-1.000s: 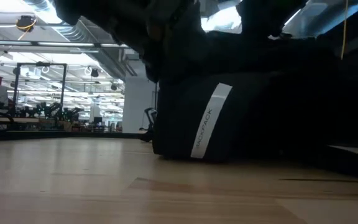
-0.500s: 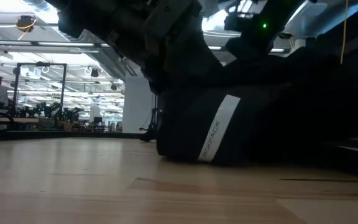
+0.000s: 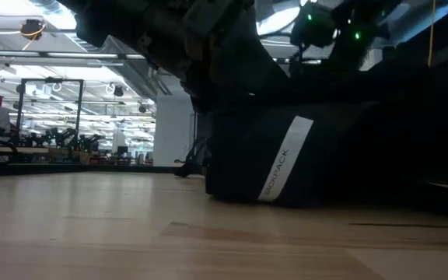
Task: Unpack backpack
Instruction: Remove the blue zip bag from the black backpack
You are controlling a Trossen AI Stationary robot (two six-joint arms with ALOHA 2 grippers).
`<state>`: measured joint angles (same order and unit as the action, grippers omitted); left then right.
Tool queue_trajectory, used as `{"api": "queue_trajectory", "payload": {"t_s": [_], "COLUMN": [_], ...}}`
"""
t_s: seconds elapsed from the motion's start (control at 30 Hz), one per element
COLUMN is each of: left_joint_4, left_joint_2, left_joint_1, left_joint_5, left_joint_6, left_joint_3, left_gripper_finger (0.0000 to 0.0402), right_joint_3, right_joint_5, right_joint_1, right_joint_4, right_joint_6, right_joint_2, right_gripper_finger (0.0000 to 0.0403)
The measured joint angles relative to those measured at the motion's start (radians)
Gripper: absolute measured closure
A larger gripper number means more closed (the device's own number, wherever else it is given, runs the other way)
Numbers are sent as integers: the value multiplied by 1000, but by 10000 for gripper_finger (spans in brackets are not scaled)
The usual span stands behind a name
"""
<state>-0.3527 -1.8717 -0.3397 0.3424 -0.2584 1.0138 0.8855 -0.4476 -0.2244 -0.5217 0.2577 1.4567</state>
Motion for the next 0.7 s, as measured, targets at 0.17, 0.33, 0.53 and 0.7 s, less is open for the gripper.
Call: {"api": "queue_trajectory", "payload": {"t_s": [0.17, 0.33, 0.53, 0.7], "left_joint_4": [-6, -32, -125, -171], "left_joint_2": [0, 5, 6, 6], "left_joint_1": [0, -6, -32, -41], "left_joint_5": [-1, -4, 171, 426], "left_joint_6": [3, 66, 279, 578], "left_joint_3": [0, -2, 4, 21], "left_gripper_finger": [48, 48, 48, 48], "right_joint_3": [-83, -131, -137, -138], "right_joint_5": [126, 165, 179, 187], "right_joint_1": [-49, -67, -65, -65], "right_joint_4": [142, 191, 221, 236], "right_joint_6": [0, 25, 30, 31], "right_joint_2": [-2, -5, -3, -1], "right_gripper_finger": [402, 402, 402, 402]}}
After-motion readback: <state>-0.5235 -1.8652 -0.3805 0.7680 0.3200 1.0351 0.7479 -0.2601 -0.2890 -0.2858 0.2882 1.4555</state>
